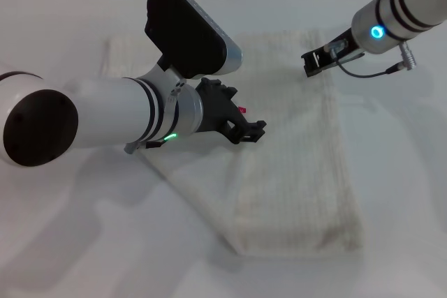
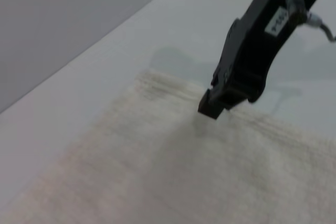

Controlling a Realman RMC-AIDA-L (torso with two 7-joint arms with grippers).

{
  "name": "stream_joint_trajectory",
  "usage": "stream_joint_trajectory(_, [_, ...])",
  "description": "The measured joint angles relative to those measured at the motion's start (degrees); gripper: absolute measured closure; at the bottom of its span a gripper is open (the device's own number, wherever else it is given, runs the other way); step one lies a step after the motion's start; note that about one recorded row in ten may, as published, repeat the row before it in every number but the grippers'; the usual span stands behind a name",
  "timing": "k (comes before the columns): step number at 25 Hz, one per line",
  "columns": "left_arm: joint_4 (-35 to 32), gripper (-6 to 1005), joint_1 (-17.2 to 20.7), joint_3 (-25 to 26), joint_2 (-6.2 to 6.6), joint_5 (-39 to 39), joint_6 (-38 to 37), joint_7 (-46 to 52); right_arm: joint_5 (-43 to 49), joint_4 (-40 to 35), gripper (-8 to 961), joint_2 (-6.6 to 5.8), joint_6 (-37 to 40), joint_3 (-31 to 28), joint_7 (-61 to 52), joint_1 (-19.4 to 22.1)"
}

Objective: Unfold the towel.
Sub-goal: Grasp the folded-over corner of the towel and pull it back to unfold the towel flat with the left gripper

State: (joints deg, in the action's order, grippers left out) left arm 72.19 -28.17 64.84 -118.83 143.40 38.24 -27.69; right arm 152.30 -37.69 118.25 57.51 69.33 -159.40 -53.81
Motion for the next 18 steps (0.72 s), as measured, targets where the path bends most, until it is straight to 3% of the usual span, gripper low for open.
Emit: stream_joint_trajectory(18, [-4.76,232,-1.72,-2.01,0.00,-1.23,-5.30,0.01,0.10,4.76,936,0.22,-1.87,0.61,0.65,-1.44])
